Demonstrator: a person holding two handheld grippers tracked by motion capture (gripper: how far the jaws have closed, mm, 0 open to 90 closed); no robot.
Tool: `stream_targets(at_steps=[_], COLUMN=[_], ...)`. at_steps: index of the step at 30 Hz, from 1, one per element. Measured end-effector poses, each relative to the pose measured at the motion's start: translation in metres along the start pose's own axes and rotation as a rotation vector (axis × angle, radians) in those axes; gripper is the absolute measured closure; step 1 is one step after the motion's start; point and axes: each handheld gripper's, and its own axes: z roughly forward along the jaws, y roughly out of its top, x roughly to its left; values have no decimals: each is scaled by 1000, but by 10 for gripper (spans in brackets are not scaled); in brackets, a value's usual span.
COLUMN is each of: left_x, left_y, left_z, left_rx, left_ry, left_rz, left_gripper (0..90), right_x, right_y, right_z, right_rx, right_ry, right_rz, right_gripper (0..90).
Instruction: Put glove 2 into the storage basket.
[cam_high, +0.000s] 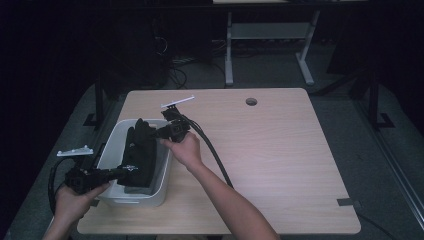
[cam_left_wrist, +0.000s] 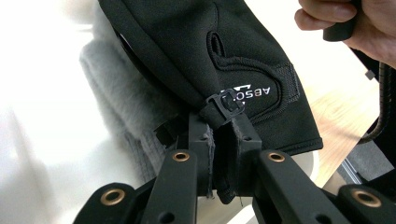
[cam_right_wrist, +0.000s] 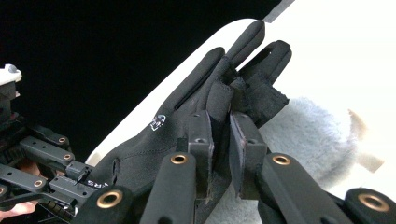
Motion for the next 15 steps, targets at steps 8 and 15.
stream_targets(at_steps=[8,15], left_x=[7,14], left_y=[-2,-5], left_z=[7,10], left_rx=[26,43], left_ry=[8,6], left_rz=[-18,-44], left_gripper=[812,777], right_x=[-7,-13], right_y=[-5,-8], right_z=[8,17], right_rx=[26,40], right_ry=[-11,-22], right_rz=[7,20], right_gripper=[796,785])
